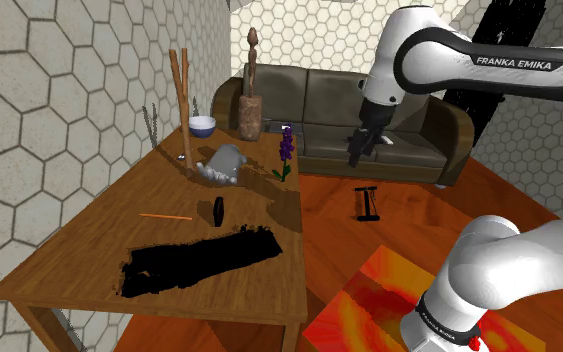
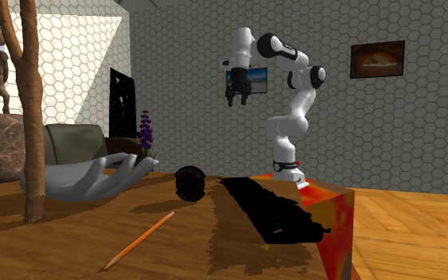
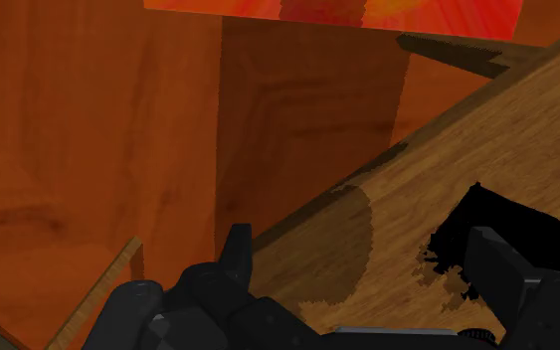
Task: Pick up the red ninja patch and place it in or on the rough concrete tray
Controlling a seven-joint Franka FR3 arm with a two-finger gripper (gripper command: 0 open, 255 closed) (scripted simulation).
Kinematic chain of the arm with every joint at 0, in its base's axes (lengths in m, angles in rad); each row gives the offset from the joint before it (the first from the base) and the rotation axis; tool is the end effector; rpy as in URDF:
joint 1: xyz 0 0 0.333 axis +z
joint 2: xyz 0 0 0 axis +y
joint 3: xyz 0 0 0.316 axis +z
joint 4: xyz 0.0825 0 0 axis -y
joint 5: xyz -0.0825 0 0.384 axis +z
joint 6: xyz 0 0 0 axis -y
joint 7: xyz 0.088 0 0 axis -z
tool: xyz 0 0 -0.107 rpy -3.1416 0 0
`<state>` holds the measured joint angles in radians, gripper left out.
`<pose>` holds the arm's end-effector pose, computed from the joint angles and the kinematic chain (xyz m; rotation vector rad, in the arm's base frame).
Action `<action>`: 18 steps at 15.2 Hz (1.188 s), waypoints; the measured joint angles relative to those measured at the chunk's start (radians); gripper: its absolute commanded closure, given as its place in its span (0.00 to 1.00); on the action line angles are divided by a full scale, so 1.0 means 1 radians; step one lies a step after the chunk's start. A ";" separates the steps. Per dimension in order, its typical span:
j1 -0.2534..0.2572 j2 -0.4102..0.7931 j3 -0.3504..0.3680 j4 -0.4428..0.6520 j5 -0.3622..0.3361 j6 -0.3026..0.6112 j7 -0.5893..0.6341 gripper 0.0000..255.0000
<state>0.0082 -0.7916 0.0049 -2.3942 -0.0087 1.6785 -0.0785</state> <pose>0.3154 0.0037 0.5840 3.1214 0.1419 0.1179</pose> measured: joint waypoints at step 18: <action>-0.053 0.485 0.345 0.194 0.065 0.263 0.669 0.00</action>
<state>-0.0451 -0.3061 0.3504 -2.1998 0.0565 1.9414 0.5902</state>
